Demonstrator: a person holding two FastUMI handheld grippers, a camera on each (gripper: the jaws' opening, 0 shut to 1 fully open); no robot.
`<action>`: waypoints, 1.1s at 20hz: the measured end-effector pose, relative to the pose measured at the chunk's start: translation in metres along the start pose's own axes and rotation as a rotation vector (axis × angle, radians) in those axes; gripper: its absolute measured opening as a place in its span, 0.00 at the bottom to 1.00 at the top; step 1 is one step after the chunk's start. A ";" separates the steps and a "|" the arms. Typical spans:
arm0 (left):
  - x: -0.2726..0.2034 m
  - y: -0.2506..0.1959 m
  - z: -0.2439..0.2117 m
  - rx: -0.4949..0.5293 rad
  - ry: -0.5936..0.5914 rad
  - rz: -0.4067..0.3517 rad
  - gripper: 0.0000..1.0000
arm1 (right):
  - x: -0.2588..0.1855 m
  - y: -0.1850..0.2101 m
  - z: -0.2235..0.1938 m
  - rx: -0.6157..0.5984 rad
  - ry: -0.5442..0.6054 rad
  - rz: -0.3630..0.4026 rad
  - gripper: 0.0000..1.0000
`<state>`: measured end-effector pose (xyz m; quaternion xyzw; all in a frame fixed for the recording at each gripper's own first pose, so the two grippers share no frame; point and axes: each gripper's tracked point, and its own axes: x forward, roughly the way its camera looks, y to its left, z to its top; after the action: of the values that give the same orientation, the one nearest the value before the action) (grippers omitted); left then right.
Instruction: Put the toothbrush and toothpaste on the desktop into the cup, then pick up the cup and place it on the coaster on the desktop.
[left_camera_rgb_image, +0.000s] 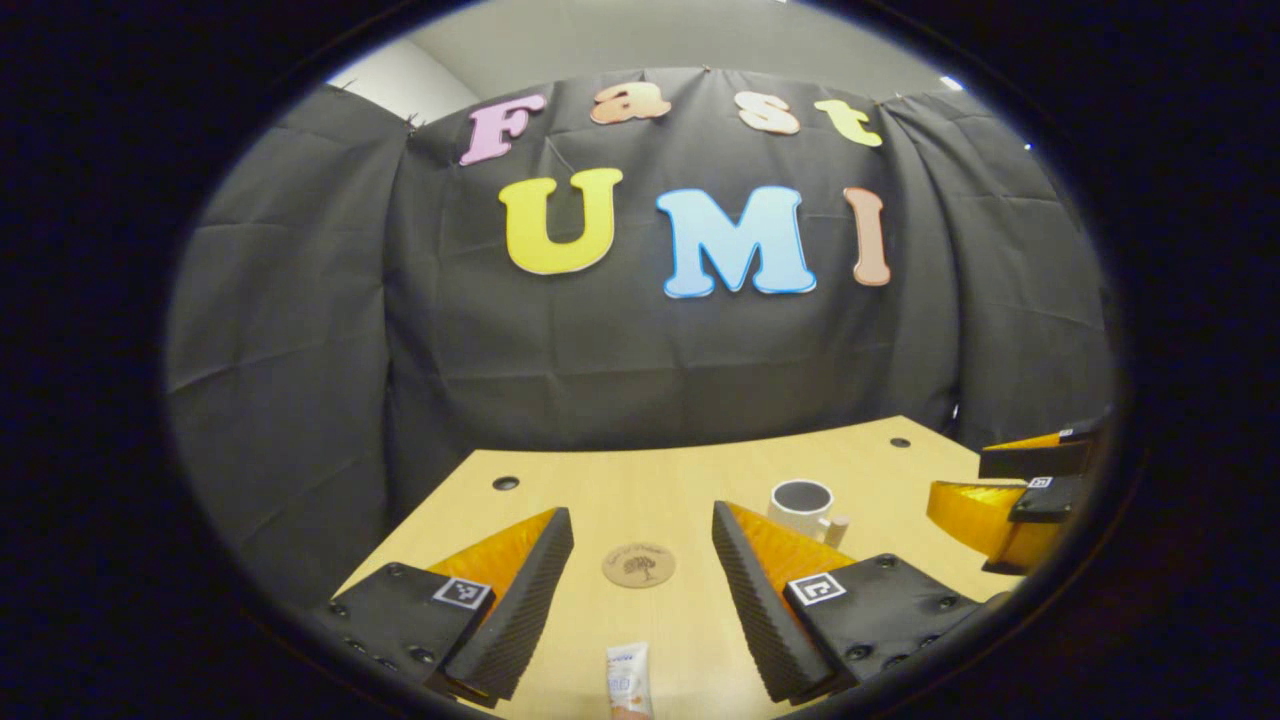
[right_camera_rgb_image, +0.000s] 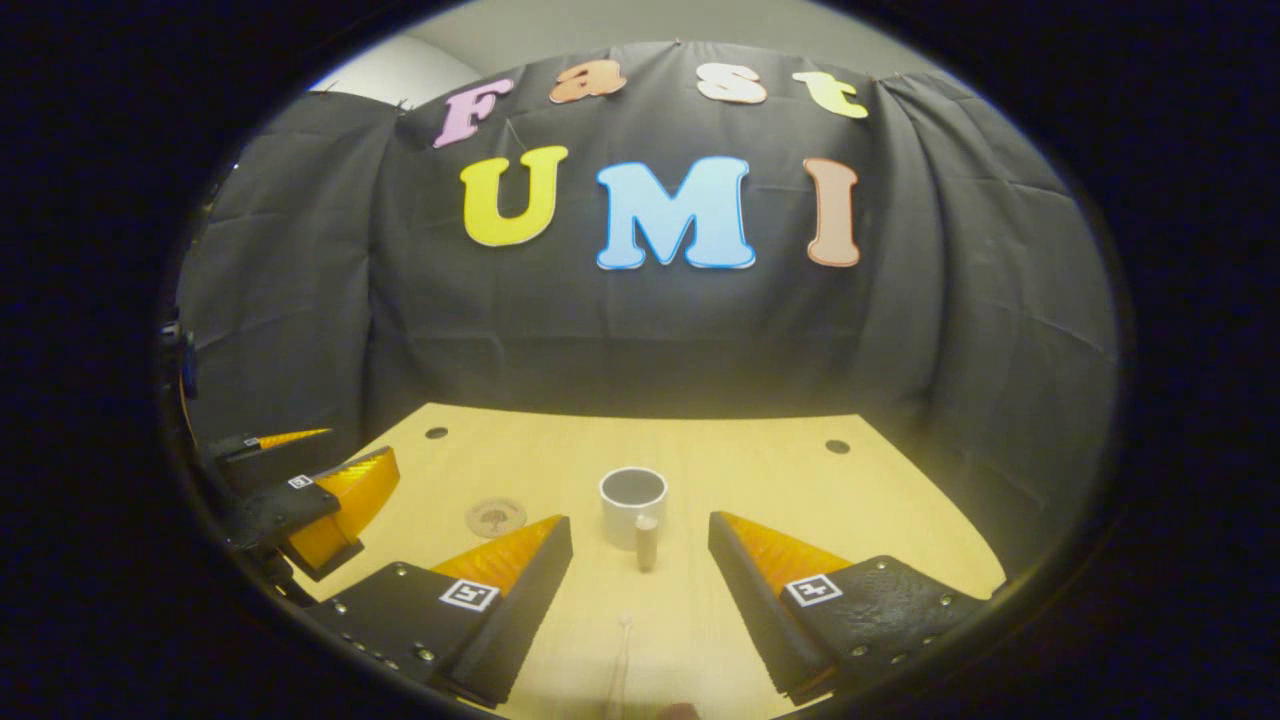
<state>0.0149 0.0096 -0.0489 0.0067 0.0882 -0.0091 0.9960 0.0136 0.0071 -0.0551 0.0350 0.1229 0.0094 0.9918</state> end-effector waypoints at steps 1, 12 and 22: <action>0.003 0.000 -0.010 0.003 0.036 0.002 0.92 | 0.002 0.000 -0.006 0.005 0.031 -0.001 0.89; 0.012 -0.002 -0.106 -0.058 0.421 -0.027 0.93 | 0.023 0.005 -0.089 0.065 0.394 0.016 0.91; -0.001 0.007 -0.199 -0.026 0.823 -0.039 0.93 | 0.040 0.021 -0.164 0.050 0.736 0.064 0.91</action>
<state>-0.0208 0.0200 -0.2446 -0.0044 0.4795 -0.0233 0.8772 0.0122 0.0403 -0.2221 0.0576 0.4703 0.0493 0.8793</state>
